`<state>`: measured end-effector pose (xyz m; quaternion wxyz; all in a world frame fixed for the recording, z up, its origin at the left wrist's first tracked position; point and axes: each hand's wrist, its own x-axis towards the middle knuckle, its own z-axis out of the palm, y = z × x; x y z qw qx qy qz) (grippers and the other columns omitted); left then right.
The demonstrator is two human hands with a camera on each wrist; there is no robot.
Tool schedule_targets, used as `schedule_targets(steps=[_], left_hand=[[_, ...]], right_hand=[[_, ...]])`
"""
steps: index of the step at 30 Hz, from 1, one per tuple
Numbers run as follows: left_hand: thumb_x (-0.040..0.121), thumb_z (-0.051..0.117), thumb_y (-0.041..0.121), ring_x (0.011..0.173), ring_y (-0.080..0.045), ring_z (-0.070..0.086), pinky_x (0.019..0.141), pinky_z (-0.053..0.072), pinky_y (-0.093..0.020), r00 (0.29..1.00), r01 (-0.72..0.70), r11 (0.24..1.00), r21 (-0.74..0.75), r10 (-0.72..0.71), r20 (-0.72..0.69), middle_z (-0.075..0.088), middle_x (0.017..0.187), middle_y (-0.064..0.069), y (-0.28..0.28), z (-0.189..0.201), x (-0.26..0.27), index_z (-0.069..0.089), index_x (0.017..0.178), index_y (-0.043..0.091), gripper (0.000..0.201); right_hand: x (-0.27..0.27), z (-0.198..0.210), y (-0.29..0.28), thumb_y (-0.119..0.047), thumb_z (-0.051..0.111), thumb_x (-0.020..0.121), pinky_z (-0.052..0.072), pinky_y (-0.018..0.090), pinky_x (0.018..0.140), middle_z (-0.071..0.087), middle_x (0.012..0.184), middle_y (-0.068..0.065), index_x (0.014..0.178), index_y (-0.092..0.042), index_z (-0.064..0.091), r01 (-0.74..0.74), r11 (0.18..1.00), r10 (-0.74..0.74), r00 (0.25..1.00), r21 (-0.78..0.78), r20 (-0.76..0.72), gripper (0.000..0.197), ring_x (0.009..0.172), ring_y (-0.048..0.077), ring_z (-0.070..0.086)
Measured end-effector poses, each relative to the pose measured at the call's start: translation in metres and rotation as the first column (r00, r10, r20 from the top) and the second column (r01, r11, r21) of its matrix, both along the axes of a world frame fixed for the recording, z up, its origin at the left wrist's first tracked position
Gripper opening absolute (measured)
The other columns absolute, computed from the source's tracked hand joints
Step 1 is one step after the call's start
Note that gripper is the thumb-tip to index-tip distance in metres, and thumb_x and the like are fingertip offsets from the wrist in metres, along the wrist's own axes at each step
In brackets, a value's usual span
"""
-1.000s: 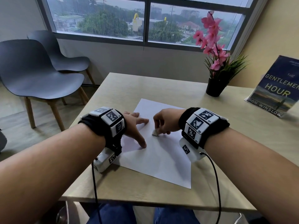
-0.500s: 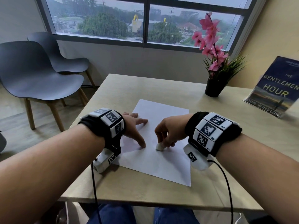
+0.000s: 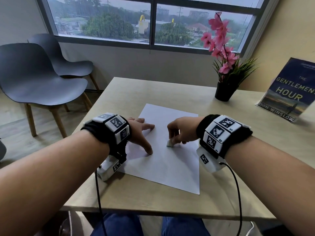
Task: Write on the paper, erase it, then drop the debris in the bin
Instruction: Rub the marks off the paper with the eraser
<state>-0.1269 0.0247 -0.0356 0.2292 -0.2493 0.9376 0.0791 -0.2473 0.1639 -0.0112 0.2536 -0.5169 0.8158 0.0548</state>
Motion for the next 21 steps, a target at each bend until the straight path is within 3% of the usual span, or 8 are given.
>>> schedule_targets(steps=[2, 6, 8, 13, 17, 19, 21], left_hand=[[0.064, 0.069, 0.068, 0.149, -0.023, -0.002, 0.118, 0.009, -0.048, 1.0, -0.001, 1.0, 0.001, 0.001, 0.002, -0.002, 0.16, 0.01, 0.0, 0.0, 0.0, 0.007, 0.146, 0.052, 0.104], [0.064, 0.069, 0.067, 0.149, -0.024, -0.001, 0.118, 0.01, -0.048, 1.0, 0.002, 1.0, -0.001, -0.002, 0.0, -0.002, 0.16, 0.011, 0.0, 0.0, 0.0, 0.007, 0.146, 0.052, 0.103], [0.064, 0.069, 0.068, 0.149, -0.023, -0.001, 0.118, 0.01, -0.048, 1.0, 0.005, 1.0, -0.004, -0.005, -0.002, -0.002, 0.16, 0.01, 0.0, -0.001, 0.0, 0.007, 0.146, 0.052, 0.103], [0.063, 0.068, 0.069, 0.149, -0.023, -0.001, 0.12, 0.01, -0.049, 1.0, 0.006, 1.0, -0.007, -0.006, -0.004, -0.002, 0.16, 0.01, -0.001, -0.002, 0.0, 0.007, 0.145, 0.052, 0.104], [0.062, 0.069, 0.069, 0.149, -0.023, -0.002, 0.119, 0.011, -0.049, 1.0, 0.004, 1.0, -0.002, -0.004, 0.002, -0.002, 0.16, 0.01, -0.002, -0.002, -0.001, 0.007, 0.145, 0.053, 0.105], [0.063, 0.069, 0.068, 0.149, -0.023, -0.002, 0.119, 0.011, -0.048, 1.0, 0.002, 1.0, 0.003, -0.002, 0.001, -0.003, 0.16, 0.011, -0.002, -0.003, -0.001, 0.007, 0.145, 0.052, 0.104], [0.063, 0.069, 0.068, 0.149, -0.023, -0.002, 0.12, 0.012, -0.048, 1.0, 0.001, 1.0, 0.002, -0.001, 0.001, -0.003, 0.16, 0.011, -0.002, -0.003, -0.001, 0.007, 0.145, 0.052, 0.104]], right_hand=[[0.0, -0.001, -0.001, -0.035, 0.064, 0.088, 0.053, 0.031, 0.074, 0.072, 0.101, 0.004, 0.104, -0.015, 0.061, 0.021, 1.0, -0.021, 1.0, -0.018, -0.021, 0.025, 0.078, 0.016, 0.065], [0.003, 0.001, 0.007, -0.037, 0.067, 0.085, 0.048, 0.028, 0.073, 0.071, 0.089, -0.003, 0.097, -0.019, 0.063, -0.026, 0.999, 0.024, 0.999, 0.041, 0.035, 0.022, 0.068, 0.009, 0.06], [0.001, 0.003, 0.01, -0.038, 0.068, 0.083, 0.048, 0.027, 0.073, 0.072, 0.093, -0.003, 0.096, -0.021, 0.064, -0.036, 0.997, 0.032, 0.998, 0.066, 0.056, 0.022, 0.067, 0.008, 0.058], [-0.002, 0.006, 0.015, -0.038, 0.068, 0.085, 0.041, 0.018, 0.061, 0.072, 0.098, -0.001, 0.095, -0.019, 0.063, 0.012, 1.0, -0.012, 1.0, -0.028, 0.007, 0.022, 0.066, 0.003, 0.053], [0.005, 0.006, 0.02, -0.035, 0.07, 0.083, 0.042, 0.02, 0.061, 0.07, 0.085, -0.006, 0.094, -0.021, 0.065, -0.046, 0.994, 0.037, 0.996, 0.1, 0.086, 0.019, 0.062, 0.006, 0.053], [0.005, 0.006, 0.02, -0.035, 0.07, 0.083, 0.043, 0.02, 0.063, 0.07, 0.088, -0.007, 0.097, -0.021, 0.066, -0.045, 0.994, 0.038, 0.996, 0.097, 0.076, 0.02, 0.066, 0.006, 0.055], [0.002, 0.005, 0.018, -0.034, 0.068, 0.085, 0.045, 0.024, 0.072, 0.072, 0.098, -0.005, 0.1, -0.02, 0.064, -0.026, 0.999, 0.026, 1.0, 0.031, 0.016, 0.021, 0.079, 0.01, 0.059]])
